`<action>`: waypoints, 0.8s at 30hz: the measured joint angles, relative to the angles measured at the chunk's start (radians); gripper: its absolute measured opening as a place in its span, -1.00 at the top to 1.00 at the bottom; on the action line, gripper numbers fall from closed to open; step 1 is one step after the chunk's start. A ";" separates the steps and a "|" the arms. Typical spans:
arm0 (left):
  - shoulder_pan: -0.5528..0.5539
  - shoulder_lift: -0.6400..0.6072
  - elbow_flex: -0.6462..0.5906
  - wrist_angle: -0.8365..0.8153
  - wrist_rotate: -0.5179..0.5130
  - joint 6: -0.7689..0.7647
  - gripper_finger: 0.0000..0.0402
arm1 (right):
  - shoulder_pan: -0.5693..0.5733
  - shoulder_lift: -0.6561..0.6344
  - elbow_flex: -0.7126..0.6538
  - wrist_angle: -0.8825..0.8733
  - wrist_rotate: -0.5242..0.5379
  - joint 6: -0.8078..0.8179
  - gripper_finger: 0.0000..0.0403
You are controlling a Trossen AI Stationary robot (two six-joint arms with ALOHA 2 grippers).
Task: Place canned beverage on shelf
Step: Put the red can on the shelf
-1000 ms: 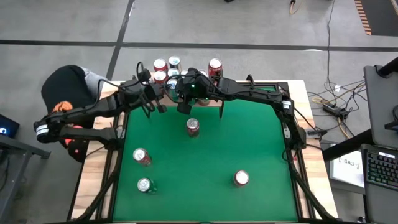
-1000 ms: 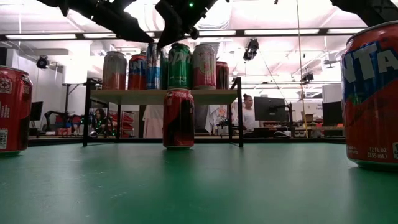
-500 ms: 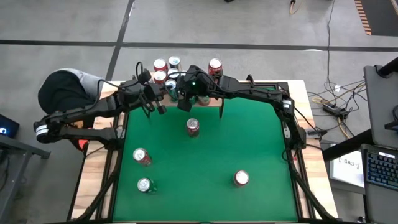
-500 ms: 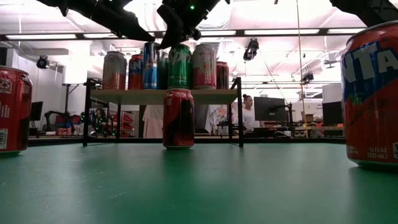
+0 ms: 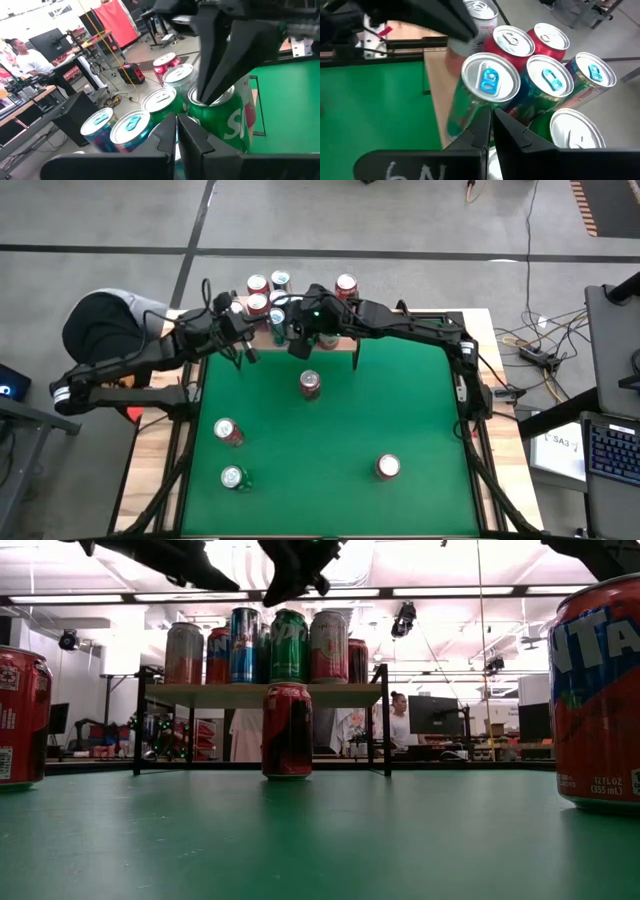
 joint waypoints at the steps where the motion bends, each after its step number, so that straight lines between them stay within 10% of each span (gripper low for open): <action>1: 0.000 -0.011 0.000 -0.014 0.000 0.000 1.00 | 0.005 -0.003 0.000 -0.009 0.000 0.004 0.94; 24: 0.000 0.076 -0.016 -0.139 -0.056 -0.018 1.00 | 0.049 -0.061 -0.013 -0.181 -0.001 0.035 0.94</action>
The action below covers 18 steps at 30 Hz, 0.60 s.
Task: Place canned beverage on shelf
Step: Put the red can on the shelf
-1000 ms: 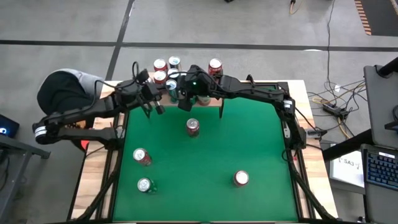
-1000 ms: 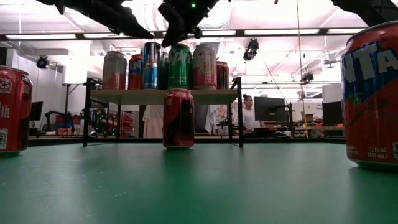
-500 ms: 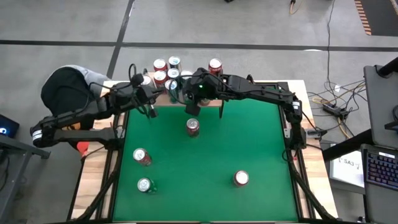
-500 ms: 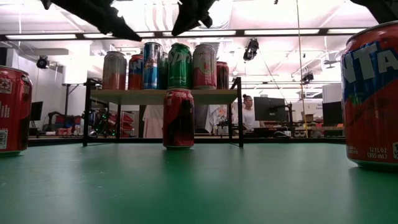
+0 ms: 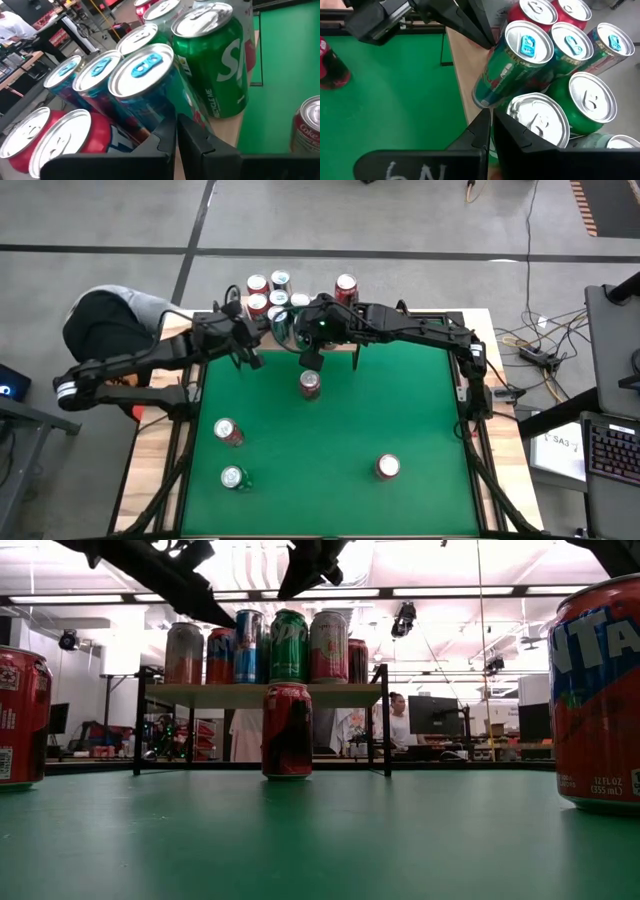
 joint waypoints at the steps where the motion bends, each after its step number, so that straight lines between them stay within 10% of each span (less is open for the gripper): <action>1: 0.000 0.003 0.000 0.000 0.000 0.000 1.00 | 0.000 0.000 -0.002 0.001 0.000 0.000 0.94; 18: -0.041 -0.097 0.000 -0.005 0.152 -0.037 1.00 | -0.002 -0.022 0.014 -0.042 0.002 0.066 0.94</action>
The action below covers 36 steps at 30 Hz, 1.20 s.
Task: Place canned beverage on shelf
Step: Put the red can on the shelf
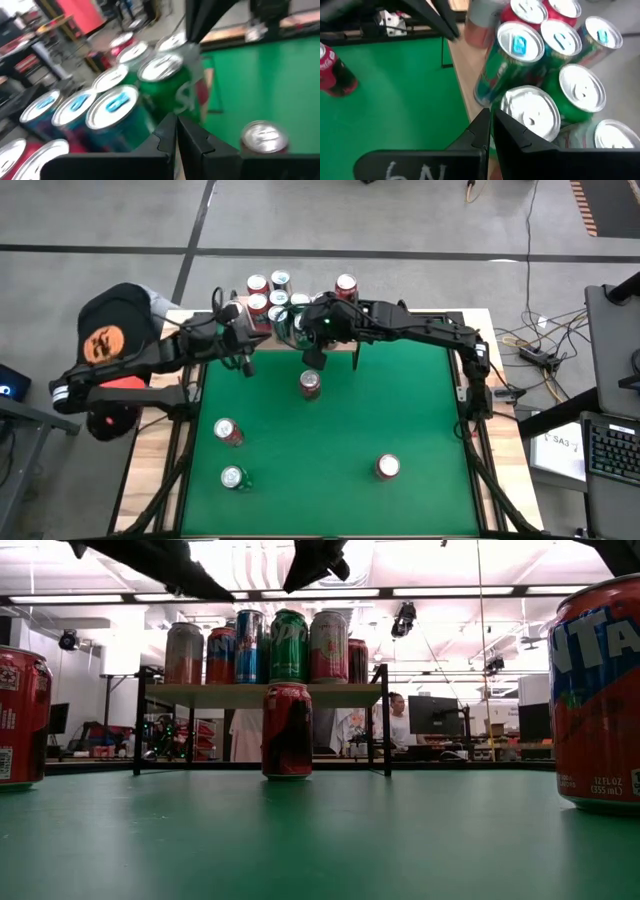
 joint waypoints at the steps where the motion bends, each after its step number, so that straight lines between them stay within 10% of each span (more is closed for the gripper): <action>1: -0.006 -0.011 -0.002 0.000 0.015 -0.001 1.00 | 0.000 -0.001 0.005 -0.017 0.000 0.008 0.94; 10: -0.041 -0.108 -0.064 -0.007 0.018 0.005 1.00 | 0.000 -0.009 0.060 -0.190 0.058 0.103 0.94; 36: -0.040 -0.148 -0.114 0.002 0.016 0.039 1.00 | -0.063 0.079 0.049 0.023 0.179 0.123 0.94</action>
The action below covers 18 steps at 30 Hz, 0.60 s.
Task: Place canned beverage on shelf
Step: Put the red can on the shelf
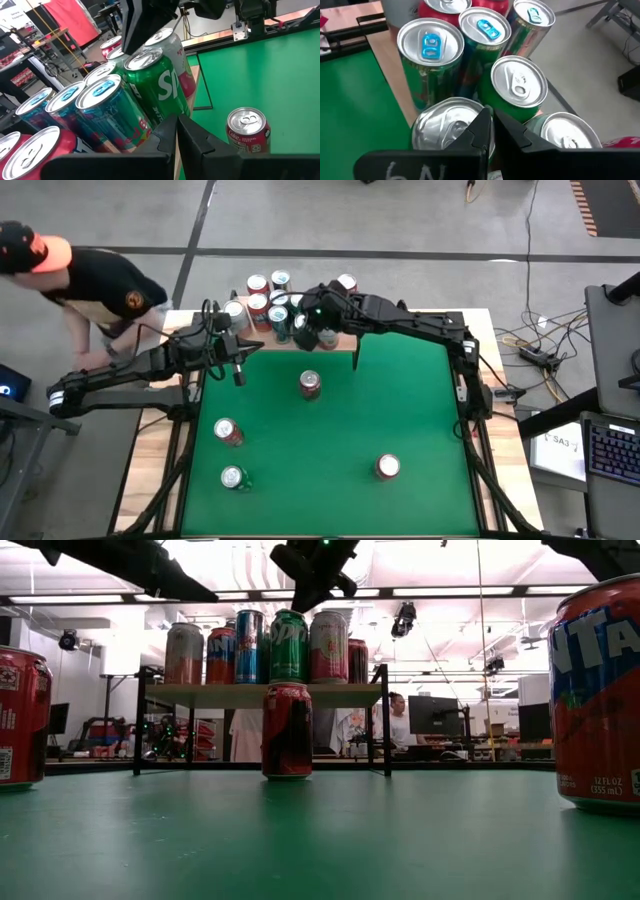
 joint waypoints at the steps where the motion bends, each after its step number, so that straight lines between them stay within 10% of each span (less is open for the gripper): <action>1: 0.000 -0.001 0.000 0.000 0.000 0.000 1.00 | 0.002 0.000 -0.004 0.000 0.000 0.000 0.94; 18: 0.000 -0.002 0.000 0.001 0.000 0.000 1.00 | 0.015 0.000 -0.038 0.043 -0.005 -0.001 0.94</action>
